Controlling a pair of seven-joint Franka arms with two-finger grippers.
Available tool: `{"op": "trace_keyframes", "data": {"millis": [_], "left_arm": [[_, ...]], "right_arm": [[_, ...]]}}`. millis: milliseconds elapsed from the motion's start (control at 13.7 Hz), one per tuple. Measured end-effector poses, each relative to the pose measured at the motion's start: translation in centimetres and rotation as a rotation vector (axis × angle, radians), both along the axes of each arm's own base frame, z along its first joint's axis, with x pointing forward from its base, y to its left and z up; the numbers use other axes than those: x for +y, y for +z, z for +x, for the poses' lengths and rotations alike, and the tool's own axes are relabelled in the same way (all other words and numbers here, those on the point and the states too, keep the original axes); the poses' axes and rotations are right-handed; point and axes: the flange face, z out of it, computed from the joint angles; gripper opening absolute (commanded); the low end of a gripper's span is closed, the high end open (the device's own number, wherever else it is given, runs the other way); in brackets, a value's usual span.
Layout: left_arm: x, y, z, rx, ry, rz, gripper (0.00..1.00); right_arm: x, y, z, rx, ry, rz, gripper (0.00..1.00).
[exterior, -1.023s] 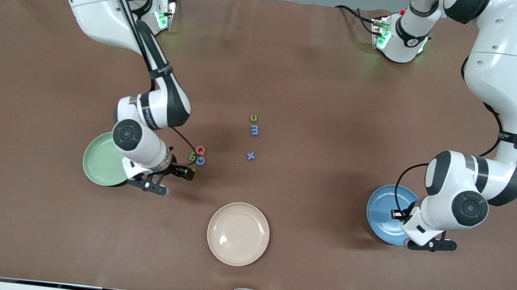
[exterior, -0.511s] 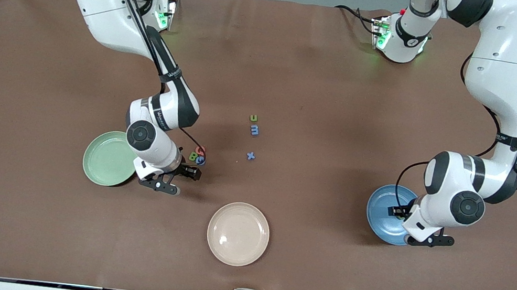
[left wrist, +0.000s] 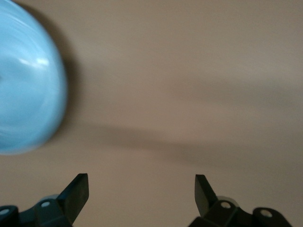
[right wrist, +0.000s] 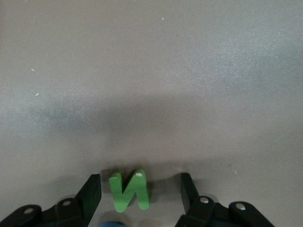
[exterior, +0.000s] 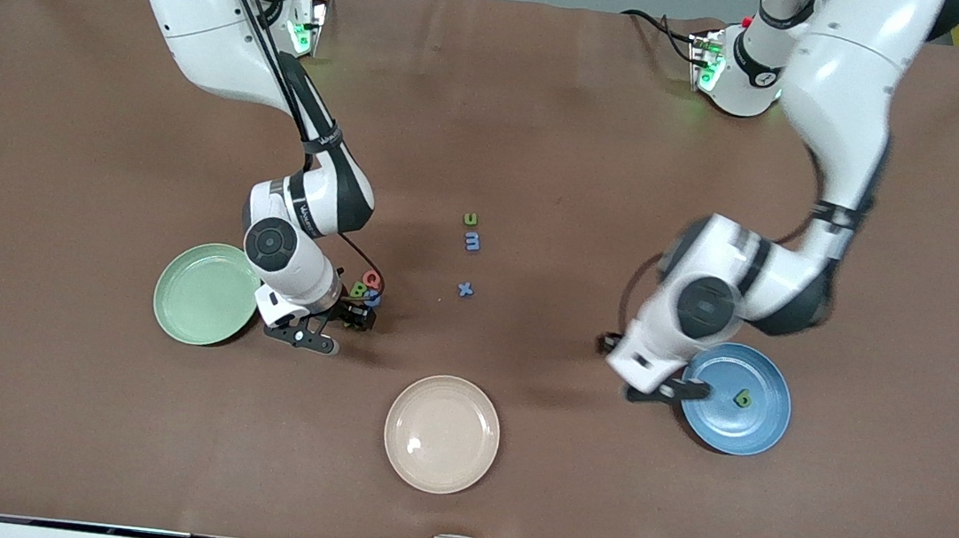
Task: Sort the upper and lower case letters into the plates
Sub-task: 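Release the q on the blue plate while the right gripper grasps the N, then carry the N to the green plate while the left gripper grasps the x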
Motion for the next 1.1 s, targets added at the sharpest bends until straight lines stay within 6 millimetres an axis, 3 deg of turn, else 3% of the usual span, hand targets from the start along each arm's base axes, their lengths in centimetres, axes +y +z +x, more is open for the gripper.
{"op": "trace_keyframes", "data": {"millis": [146,511,804,950,1096], "left_arm": [[-5.6,-0.7,-2.7,-0.050,0.035,-0.032,0.88],[-11.8,-4.9,-6.7,-0.072,0.159,-0.069,0.81],[-16.4,-7.7,-9.3,-0.104,0.258,-0.139,0.74],[-18.5,-8.2,-10.3,-0.106,0.271,-0.152,0.71],[-19.5,-8.4,-10.6,-0.108,0.278,-0.159,0.68]], "right_arm": [[0.5,0.0,-0.2,-0.001,0.007,0.000,0.60],[0.3,0.3,-0.1,-0.002,0.006,-0.002,0.02],[-0.8,0.7,0.5,-0.005,-0.008,-0.006,0.00],[-3.2,0.8,1.1,0.034,0.014,-0.024,0.00],[-7.2,2.6,2.2,0.083,0.063,-0.031,0.00]]}}
